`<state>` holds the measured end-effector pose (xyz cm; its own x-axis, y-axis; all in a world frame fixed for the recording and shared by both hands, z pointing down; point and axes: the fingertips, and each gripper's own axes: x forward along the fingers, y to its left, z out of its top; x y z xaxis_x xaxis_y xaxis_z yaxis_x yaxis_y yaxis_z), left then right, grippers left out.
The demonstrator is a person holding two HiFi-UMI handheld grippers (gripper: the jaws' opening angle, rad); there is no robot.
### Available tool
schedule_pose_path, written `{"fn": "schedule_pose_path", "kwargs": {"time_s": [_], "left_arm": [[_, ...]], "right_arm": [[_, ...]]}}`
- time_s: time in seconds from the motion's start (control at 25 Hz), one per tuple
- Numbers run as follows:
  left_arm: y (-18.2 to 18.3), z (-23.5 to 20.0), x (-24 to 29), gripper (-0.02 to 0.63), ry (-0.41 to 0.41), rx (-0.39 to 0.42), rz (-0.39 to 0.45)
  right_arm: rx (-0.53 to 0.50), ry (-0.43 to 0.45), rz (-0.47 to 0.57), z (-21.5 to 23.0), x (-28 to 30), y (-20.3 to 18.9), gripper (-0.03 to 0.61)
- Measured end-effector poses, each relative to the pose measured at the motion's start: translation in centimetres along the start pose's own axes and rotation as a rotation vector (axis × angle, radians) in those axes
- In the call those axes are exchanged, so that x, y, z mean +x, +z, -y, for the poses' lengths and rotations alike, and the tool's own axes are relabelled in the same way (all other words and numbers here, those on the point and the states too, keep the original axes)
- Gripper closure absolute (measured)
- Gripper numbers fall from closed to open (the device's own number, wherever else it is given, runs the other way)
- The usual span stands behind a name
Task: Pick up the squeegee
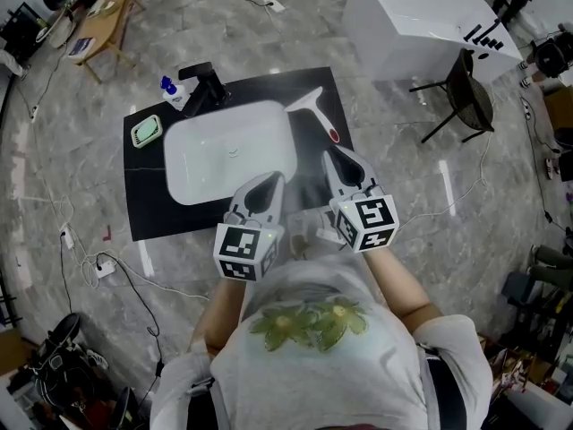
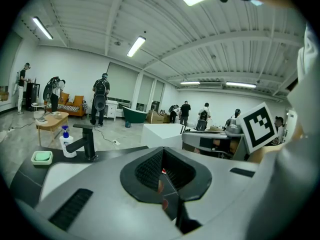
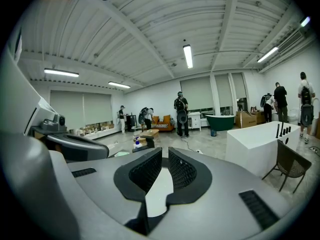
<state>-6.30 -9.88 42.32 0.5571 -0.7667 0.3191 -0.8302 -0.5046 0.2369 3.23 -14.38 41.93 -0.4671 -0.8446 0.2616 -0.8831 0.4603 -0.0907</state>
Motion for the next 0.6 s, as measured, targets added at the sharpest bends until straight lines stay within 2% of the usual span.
{"fn": "schedule_pose_path", "kwargs": {"time_s": [0.6], "left_arm": [[2.3,-3.1,3.8,0.604,0.052,0.005,0.017]], "right_arm": [[-0.017,-0.002,-0.059,3.8,5.4,-0.4,0.549]]}}
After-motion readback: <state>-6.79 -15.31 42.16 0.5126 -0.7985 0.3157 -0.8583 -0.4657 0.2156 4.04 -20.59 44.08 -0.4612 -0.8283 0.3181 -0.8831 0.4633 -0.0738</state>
